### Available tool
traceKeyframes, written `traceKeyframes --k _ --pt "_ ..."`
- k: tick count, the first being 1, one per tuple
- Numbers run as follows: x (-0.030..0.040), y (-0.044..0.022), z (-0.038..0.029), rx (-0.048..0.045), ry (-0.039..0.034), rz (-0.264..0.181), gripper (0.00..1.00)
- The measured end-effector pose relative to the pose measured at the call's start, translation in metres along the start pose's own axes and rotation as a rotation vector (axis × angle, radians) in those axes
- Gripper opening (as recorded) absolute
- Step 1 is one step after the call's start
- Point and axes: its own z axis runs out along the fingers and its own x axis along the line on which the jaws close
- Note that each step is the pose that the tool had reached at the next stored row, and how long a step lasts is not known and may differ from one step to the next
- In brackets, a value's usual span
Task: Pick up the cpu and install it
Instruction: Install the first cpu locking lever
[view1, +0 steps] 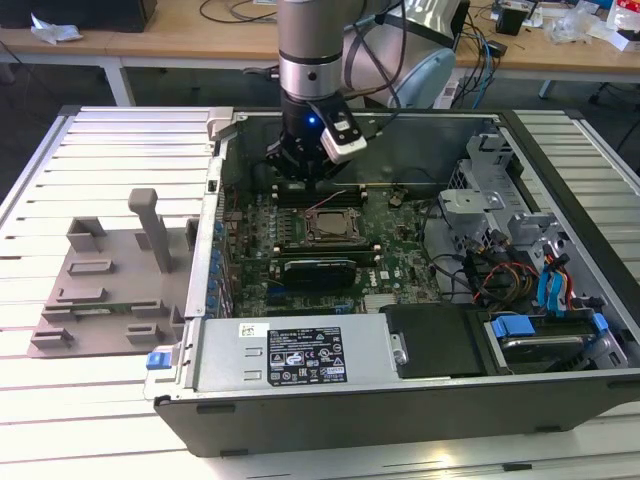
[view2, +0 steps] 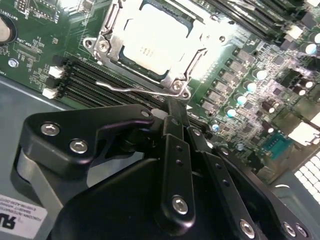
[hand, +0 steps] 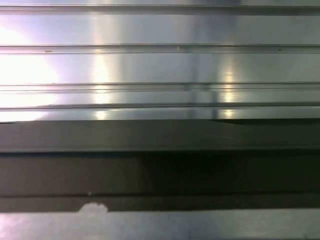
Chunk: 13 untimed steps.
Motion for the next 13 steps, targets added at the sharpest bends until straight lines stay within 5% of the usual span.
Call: traceKeyframes --k 5,13 --pt "-0.0026 -0.0043 0.0030 -0.0223 0.0003 0.001 0.11" --pt "-0.0097 -0.0088 0.0060 -0.0457 0.0007 0.001 0.11"
